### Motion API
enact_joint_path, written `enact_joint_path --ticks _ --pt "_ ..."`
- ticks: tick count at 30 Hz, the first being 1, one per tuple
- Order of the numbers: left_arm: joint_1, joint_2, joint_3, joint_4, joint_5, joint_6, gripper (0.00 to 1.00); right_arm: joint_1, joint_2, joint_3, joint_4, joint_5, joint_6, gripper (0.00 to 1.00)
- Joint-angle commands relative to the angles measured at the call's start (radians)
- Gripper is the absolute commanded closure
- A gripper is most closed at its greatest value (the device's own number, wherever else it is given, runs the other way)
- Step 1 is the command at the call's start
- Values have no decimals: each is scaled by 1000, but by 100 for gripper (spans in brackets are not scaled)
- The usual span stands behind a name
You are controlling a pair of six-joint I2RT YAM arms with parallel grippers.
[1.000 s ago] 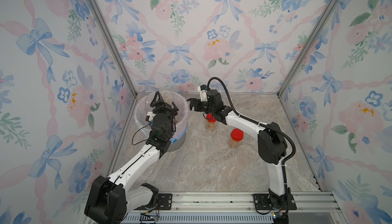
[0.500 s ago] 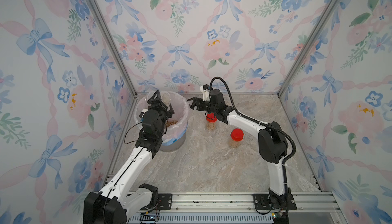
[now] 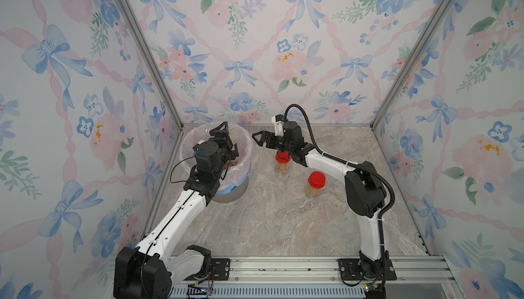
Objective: Empty moldy peanuts from jars
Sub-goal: Move the trash bin to the center of the board.
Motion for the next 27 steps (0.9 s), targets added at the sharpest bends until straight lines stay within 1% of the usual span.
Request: enact_joint_path --ticks 1,4,10,14,18,21,23,27 --pt "-5 -60 -3 44 2 39 92 -11 -12 -14 31 -15 9 0" --pt "-6 -80 16 19 4 70 92 -12 -13 -16 38 -18 11 0" --pt "-25 -102 18 -2 40 65 92 -14 -10 -7 44 -23 15 0" --pt "-37 -109 39 -12 63 110 92 -17 -12 -8 48 -24 13 0" --pt "-37 -115 67 -30 94 202 92 -23 -15 -16 56 -28 16 0" --pt "-21 -126 77 -51 113 277 92 -29 -21 -27 64 -34 19 0" --pt "-4 -120 96 -57 151 328 95 -34 -25 -28 64 -37 15 0" --pt "14 -97 142 -87 208 422 95 -44 -29 -24 66 -44 13 0"
